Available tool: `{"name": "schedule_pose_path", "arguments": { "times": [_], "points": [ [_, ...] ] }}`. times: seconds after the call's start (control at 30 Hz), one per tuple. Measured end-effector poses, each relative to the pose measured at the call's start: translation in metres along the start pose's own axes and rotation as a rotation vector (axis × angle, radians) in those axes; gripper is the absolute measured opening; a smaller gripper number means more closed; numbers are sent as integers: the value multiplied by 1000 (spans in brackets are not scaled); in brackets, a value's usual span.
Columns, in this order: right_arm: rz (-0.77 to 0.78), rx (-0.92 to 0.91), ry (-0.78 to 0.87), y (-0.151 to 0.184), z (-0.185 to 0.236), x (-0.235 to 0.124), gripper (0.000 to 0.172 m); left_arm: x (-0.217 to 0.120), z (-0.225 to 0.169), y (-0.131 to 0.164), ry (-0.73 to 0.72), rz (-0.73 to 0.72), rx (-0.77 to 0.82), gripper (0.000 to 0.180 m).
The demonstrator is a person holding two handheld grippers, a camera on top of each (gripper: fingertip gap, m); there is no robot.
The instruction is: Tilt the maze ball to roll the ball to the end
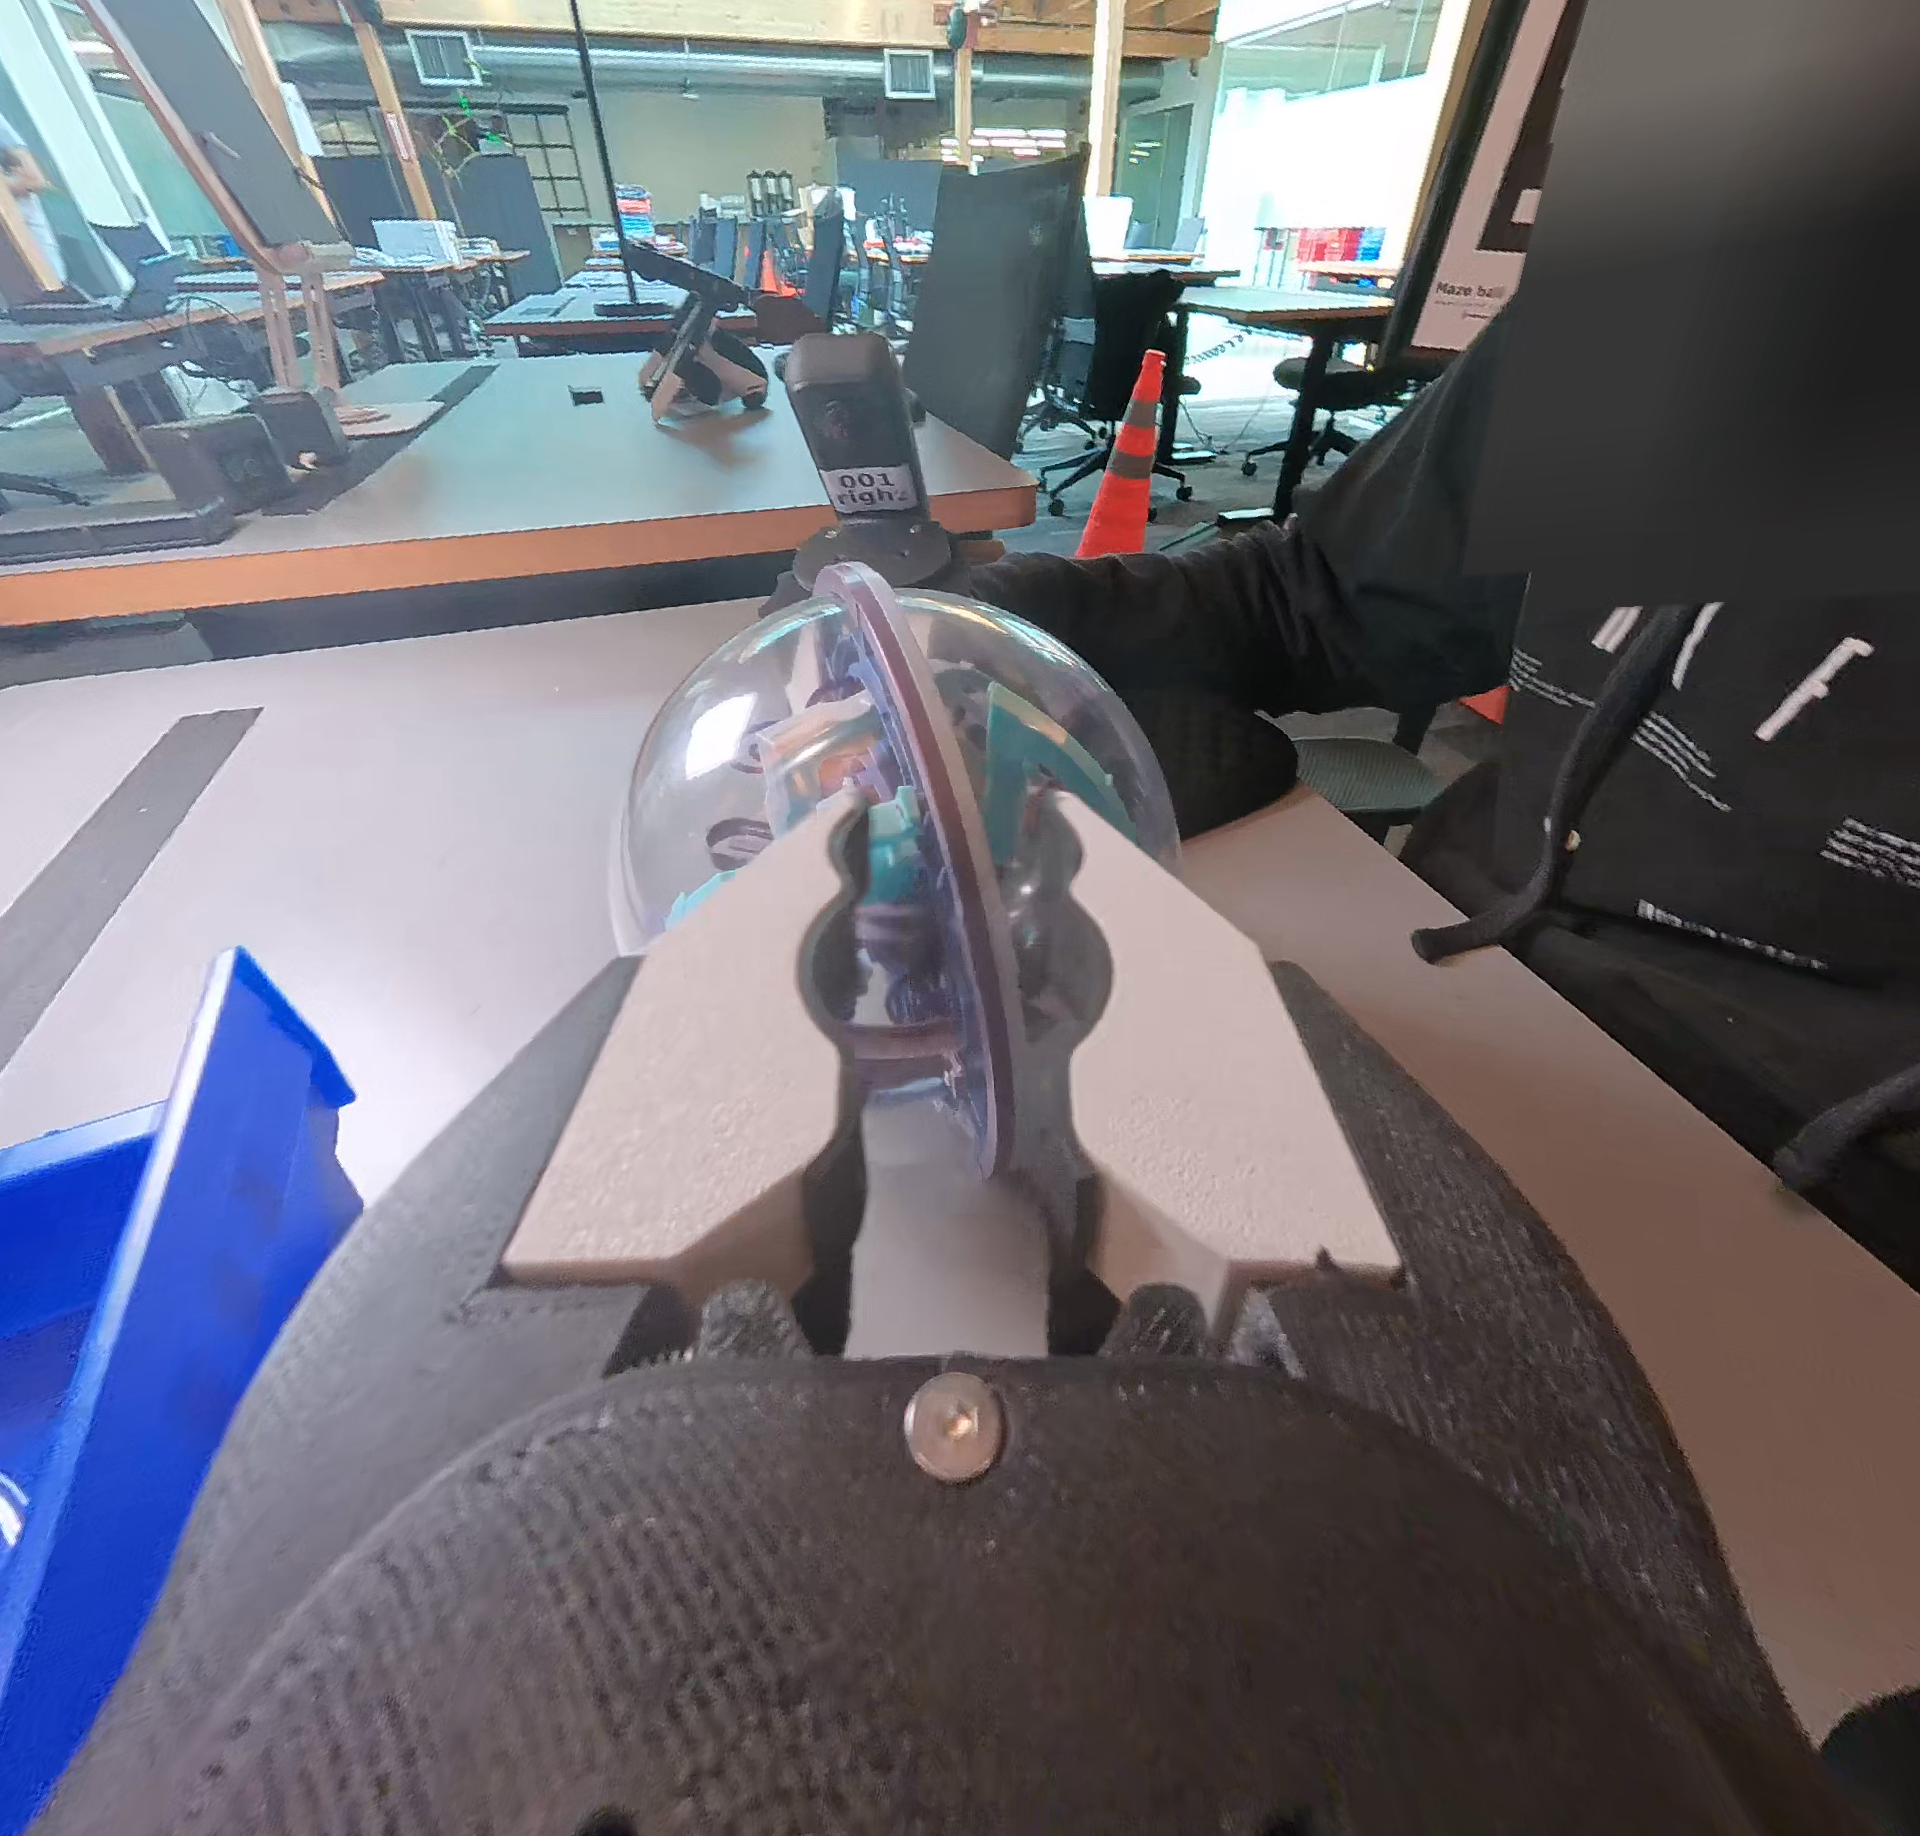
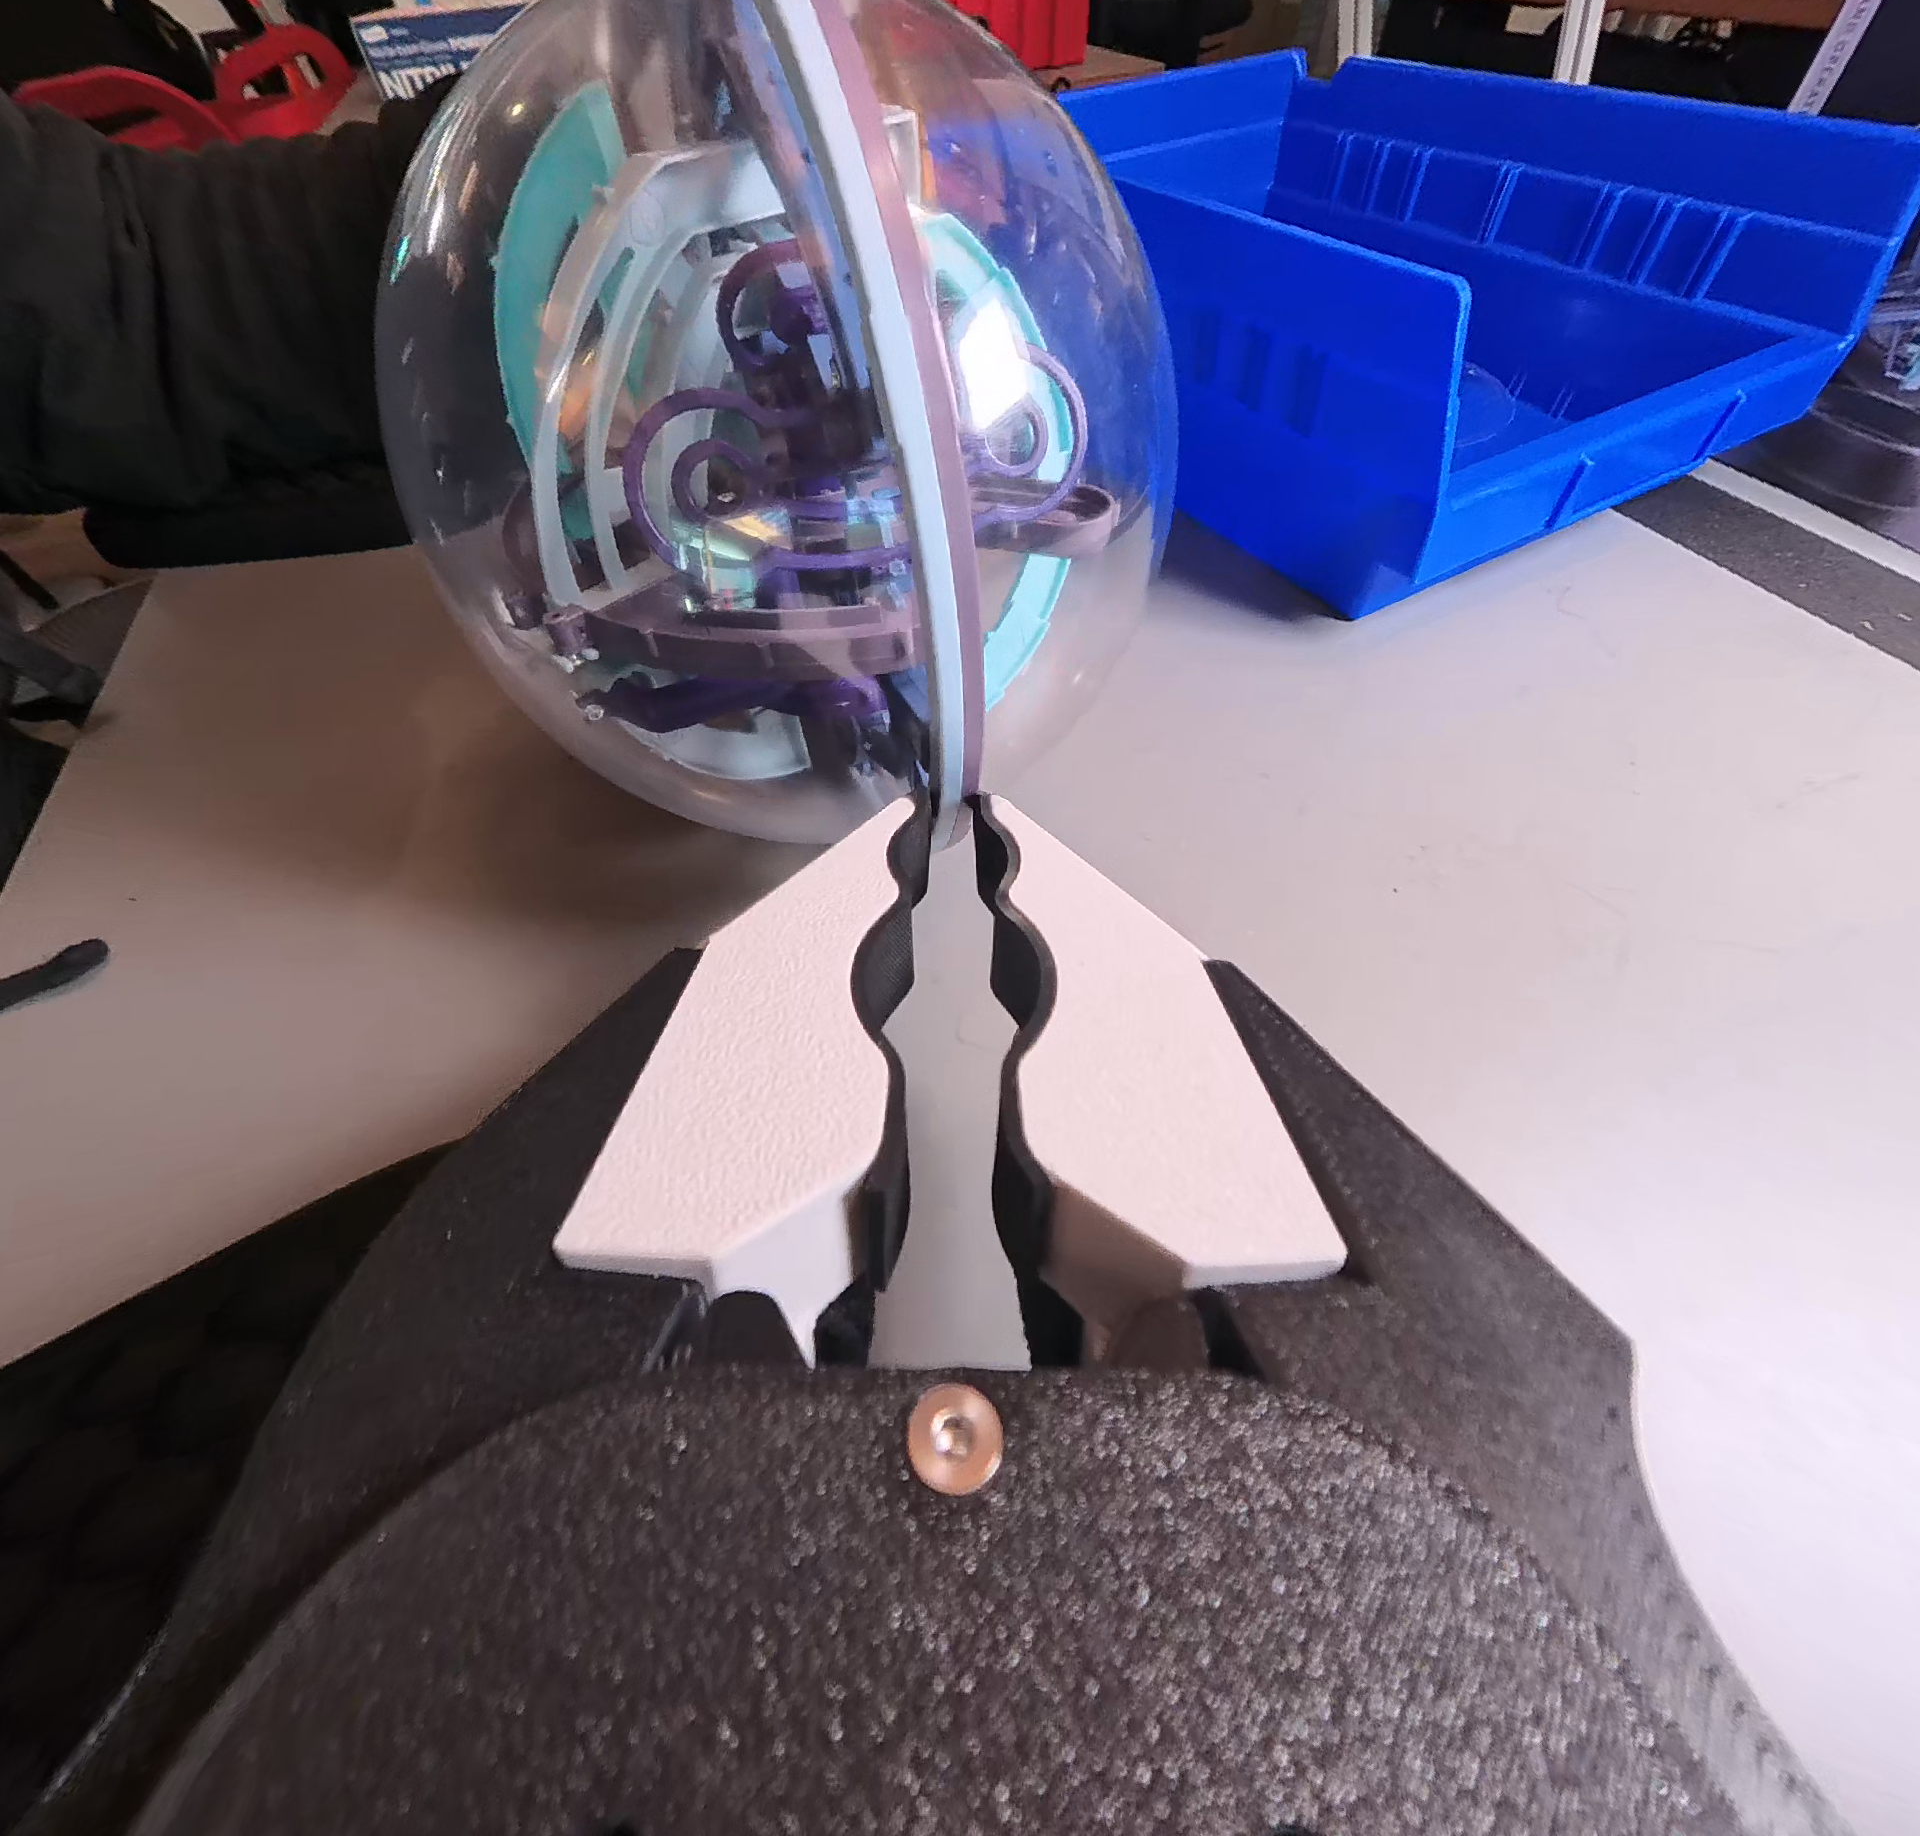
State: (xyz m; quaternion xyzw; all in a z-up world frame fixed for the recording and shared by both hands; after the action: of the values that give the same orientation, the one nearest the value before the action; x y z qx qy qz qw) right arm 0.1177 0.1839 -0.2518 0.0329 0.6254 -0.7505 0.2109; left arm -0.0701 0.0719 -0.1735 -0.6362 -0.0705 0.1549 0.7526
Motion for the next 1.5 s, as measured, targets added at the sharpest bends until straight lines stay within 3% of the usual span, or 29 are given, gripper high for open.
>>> {"name": "schedule_pose_path", "arguments": {
  "times": [0.13, 0.23, 0.33, 0.6, 0.8, 0.9, 0.97, 1.0, 1.17, 1.5],
  "points": [
    [9, -29, -27, -1, -4, 0, 6, -4, 17, -1, -143, -39, -19, 93],
    [4, -55, -46, -3, -6, 1, 6, 3, 22, 10, -149, -61, -75, 114],
    [7, -66, -61, -5, -10, 4, 6, 18, 15, 30, -67, 68, -139, 123],
    [44, -27, 34, -10, -36, 17, 3, 37, 7, 32, -114, 272, -8, 129],
    [180, 27, 241, -18, -41, -14, 49, 47, 7, 32, -125, 282, 3, 127],
    [176, 47, 163, -29, 3, -40, 67, 53, 4, 39, -104, 298, -1, 128],
    [155, 35, 50, -38, 43, -33, 73, 59, 3, 42, -97, 293, -4, 127],
    [200, -3, 83, -37, 49, -26, 90, 60, 3, 43, -95, 289, -19, 133],
    [287, -33, 140, -47, 40, -11, 80, 52, 6, 46, -113, 270, -77, 137],
    [309, -51, 92, -74, 32, 5, 84, 37, 11, 55, -107, 258, -177, 138]
  ]
}}
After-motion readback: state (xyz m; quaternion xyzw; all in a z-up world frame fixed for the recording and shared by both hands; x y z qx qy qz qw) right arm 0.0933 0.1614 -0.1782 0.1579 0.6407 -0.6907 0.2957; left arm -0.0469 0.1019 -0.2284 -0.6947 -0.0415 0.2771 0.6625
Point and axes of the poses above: each gripper's, where its closed fingertips meet, x out along the fingers, y out of its underside, z = x × y across the jaws, the point moved 5 cm from there along -x, back along the fingers, and after that the axes turned 10 degrees about x, right-handed, at the moved point
